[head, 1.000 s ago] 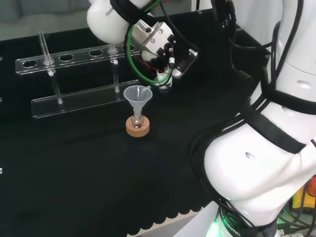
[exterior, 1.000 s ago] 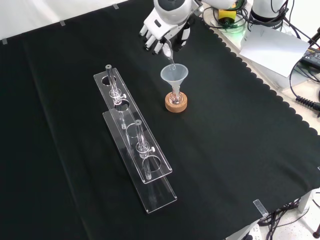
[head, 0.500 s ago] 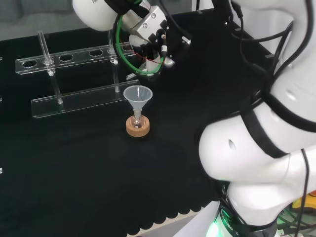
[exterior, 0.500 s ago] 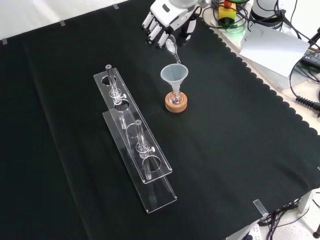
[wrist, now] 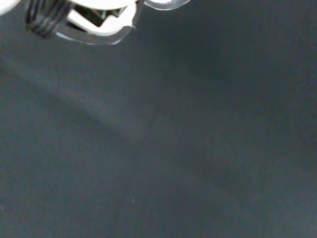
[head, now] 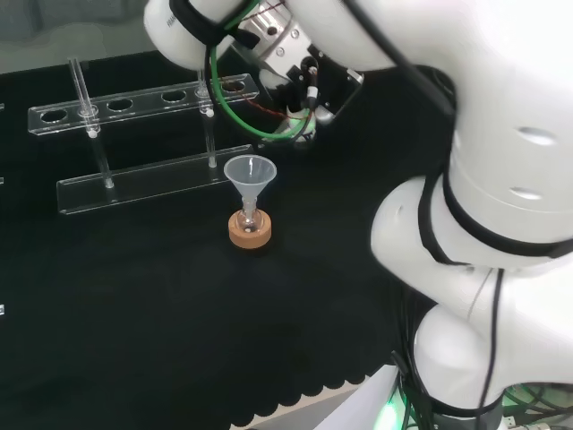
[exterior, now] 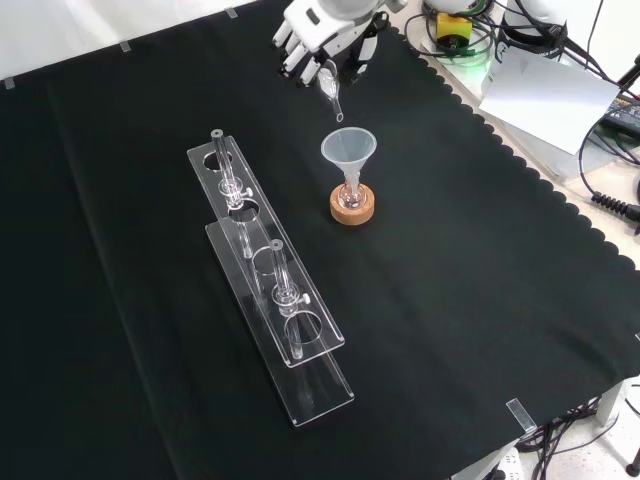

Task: Pour all the NaCl from the weighing funnel into the round-bottom flask.

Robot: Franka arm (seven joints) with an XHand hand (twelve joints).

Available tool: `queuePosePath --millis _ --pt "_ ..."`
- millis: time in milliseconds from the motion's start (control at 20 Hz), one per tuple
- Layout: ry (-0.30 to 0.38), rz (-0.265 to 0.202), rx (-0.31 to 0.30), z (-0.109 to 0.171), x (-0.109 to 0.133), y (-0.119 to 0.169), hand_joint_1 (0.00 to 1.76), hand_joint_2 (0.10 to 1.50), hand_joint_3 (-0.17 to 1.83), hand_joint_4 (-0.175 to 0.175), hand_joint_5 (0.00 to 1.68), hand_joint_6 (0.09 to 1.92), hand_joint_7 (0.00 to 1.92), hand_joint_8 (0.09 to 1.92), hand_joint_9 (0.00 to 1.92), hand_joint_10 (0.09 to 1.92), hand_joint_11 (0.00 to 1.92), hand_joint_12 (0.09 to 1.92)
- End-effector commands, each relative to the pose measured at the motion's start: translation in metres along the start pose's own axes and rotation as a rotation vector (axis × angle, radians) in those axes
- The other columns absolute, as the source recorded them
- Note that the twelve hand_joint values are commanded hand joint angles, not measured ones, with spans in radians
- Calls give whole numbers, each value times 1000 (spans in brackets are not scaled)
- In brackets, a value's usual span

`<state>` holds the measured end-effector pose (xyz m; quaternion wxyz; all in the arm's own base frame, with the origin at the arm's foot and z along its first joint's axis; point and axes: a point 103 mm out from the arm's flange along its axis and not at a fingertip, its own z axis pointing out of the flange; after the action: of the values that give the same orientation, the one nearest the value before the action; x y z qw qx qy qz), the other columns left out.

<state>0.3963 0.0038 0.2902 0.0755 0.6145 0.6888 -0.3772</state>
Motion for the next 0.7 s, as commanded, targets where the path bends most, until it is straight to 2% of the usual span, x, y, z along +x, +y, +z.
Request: queuePosePath --millis 50,300,700 --pt "78 -52 3 24 15 11 1104 671 694 175 1197 824 600 633 975 341 748 1110" --pt "114 -51 -23 24 12 10 1104 671 694 175 1197 826 598 633 974 342 748 1111" --pt "120 -59 -36 21 12 10 1104 670 696 175 1196 828 597 634 973 343 749 1111"
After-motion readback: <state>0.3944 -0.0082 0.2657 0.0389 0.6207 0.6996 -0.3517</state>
